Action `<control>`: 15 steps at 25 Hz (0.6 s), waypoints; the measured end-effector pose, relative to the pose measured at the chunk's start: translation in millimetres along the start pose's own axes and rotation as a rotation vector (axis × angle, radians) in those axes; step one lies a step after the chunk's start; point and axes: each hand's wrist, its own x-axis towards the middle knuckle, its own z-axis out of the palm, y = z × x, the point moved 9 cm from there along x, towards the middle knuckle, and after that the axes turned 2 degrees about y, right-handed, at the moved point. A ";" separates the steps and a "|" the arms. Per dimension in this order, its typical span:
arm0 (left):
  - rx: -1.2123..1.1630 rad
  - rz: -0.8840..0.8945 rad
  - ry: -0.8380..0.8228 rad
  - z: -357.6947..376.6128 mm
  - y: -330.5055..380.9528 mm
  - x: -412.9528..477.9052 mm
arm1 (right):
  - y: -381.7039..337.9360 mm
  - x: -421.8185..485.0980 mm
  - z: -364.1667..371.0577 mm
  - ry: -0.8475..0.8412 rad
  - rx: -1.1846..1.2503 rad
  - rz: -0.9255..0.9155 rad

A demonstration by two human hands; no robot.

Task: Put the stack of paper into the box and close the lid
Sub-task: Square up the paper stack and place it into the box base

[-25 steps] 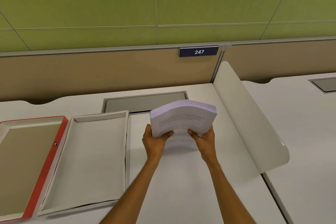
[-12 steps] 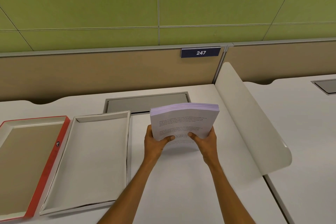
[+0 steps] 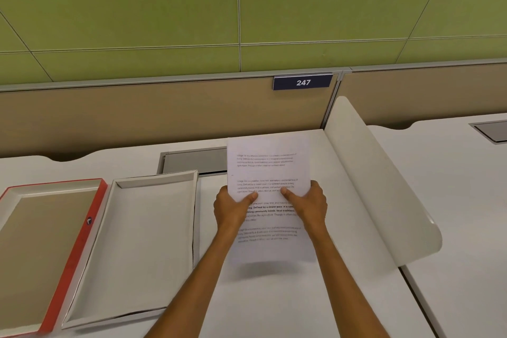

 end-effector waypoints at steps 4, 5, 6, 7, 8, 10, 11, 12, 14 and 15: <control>0.176 -0.015 -0.036 -13.7 -7.0 1.6 | 0.7 -7.1 25.3 -0.110 -0.127 0.049; 0.187 -0.020 -0.038 -20.0 -11.0 1.5 | 0.0 -12.0 32.8 -0.133 -0.130 0.053; 0.189 -0.027 -0.036 -27.4 -15.9 1.8 | -1.5 -17.8 40.2 -0.148 -0.132 0.057; 0.183 -0.038 -0.031 -36.0 -21.1 2.0 | -4.8 -24.4 47.6 -0.161 -0.135 0.059; 0.176 -0.050 -0.023 -45.9 -26.7 2.7 | -9.1 -31.7 55.8 -0.174 -0.134 0.057; 0.165 -0.079 -0.006 -69.8 -38.7 4.9 | -19.6 -48.5 74.6 -0.207 -0.132 0.043; 0.158 -0.091 -0.003 -82.2 -44.2 6.6 | -24.6 -57.1 84.6 -0.226 -0.129 0.039; 0.153 -0.102 0.000 -94.6 -49.5 8.8 | -29.0 -64.7 95.7 -0.246 -0.125 0.034; 0.145 -0.122 0.006 -120.2 -58.8 13.5 | -37.1 -78.9 118.1 -0.283 -0.120 0.031; 0.141 -0.131 0.013 -134.7 -63.5 15.9 | -42.8 -86.6 129.9 -0.305 -0.119 0.027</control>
